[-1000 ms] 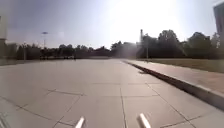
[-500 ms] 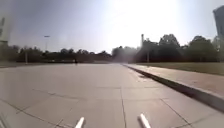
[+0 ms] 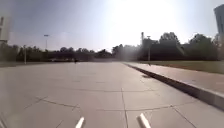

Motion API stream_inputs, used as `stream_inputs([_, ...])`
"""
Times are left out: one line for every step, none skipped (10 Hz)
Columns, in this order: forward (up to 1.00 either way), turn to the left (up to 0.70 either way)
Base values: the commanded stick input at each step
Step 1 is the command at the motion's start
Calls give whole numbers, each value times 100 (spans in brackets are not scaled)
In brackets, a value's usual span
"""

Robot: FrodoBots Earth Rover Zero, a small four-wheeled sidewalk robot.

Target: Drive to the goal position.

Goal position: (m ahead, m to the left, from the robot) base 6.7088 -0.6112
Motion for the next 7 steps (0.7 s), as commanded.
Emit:
stream_inputs([70, 0])
stream_inputs([70, 0])
stream_inputs([70, 0])
stream_inputs([70, 0])
stream_inputs([70, 0])
stream_inputs([70, 0])
stream_inputs([70, 0])
